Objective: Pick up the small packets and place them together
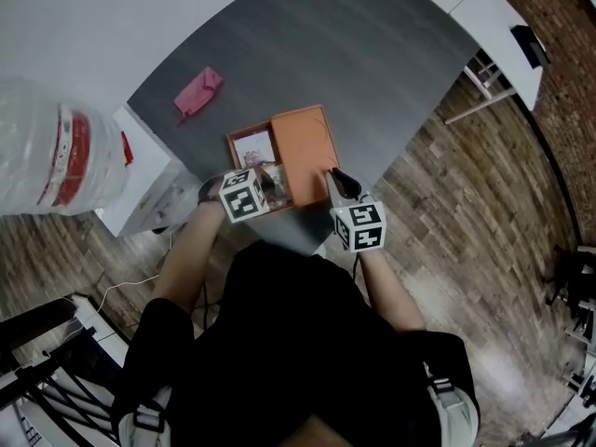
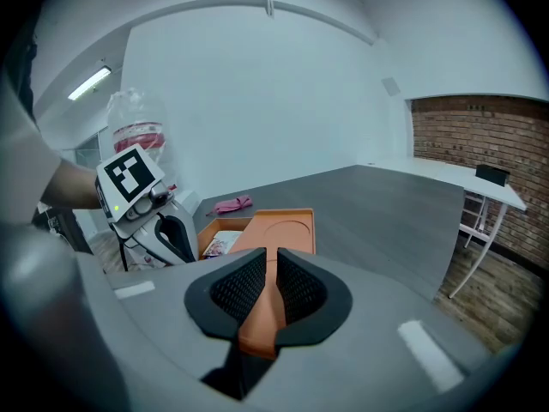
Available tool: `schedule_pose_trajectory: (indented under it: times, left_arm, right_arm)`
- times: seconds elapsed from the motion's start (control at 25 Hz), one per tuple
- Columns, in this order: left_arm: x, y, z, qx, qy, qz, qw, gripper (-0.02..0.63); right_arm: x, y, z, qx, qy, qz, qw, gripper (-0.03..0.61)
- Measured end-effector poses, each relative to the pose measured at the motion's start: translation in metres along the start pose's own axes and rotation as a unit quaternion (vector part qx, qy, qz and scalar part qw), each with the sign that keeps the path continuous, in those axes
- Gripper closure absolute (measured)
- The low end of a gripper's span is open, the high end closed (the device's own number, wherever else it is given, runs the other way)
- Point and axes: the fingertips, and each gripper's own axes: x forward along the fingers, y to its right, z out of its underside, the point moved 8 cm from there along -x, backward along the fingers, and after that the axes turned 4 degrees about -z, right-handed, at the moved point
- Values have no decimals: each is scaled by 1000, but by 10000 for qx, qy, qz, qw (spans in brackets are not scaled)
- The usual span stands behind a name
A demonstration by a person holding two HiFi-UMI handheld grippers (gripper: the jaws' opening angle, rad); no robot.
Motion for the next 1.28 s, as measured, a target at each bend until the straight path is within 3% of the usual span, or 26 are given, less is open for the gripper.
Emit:
schedule_pose_trajectory:
  times: [0.24, 0.4, 0.52, 0.64, 0.84, 0.92, 1.0, 1.12, 1.16, 1.28]
  left_arm:
    - [-31, -10, -4, -823, 821, -256, 9929, 614]
    - [-47, -24, 1, -1394, 1237, -499, 9812, 614]
    - [-62, -38, 5, -1883, 1598, -632, 9670, 614]
    - [-72, -53, 3, -2540, 2191, -588, 9402, 614]
    - [-73, -78, -13, -3708, 3259, -404, 8687, 614]
    - [-66, -86, -22, -4020, 3440, -464, 8473, 614]
    - [-55, -93, -31, -4274, 3485, -508, 8327, 614]
    - [-38, -100, -37, -4862, 3572, -323, 7969, 614]
    - [-33, -101, -38, -4952, 3565, -299, 7917, 614]
    - [-21, -102, -43, -4882, 3332, -425, 8055, 614]
  right_arm:
    - [8, -8, -7, -160, -7, -181, 9997, 537]
    - [11, -11, -10, -227, -15, -238, 9995, 538]
    - [12, -11, -10, -218, -29, -247, 9995, 538]
    - [12, -12, -9, -208, -57, -235, 9995, 538]
    - [10, -11, -8, -171, -79, -149, 9997, 538]
    - [9, -10, -7, -143, -73, -95, 9998, 538]
    - [8, -7, -7, -102, -56, -26, 9999, 538]
    - [7, -7, -6, -22, -25, 61, 10000, 538]
    - [7, -7, -6, -3, -20, 86, 10000, 538]
    - [5, -7, -6, 42, -17, 155, 9999, 538]
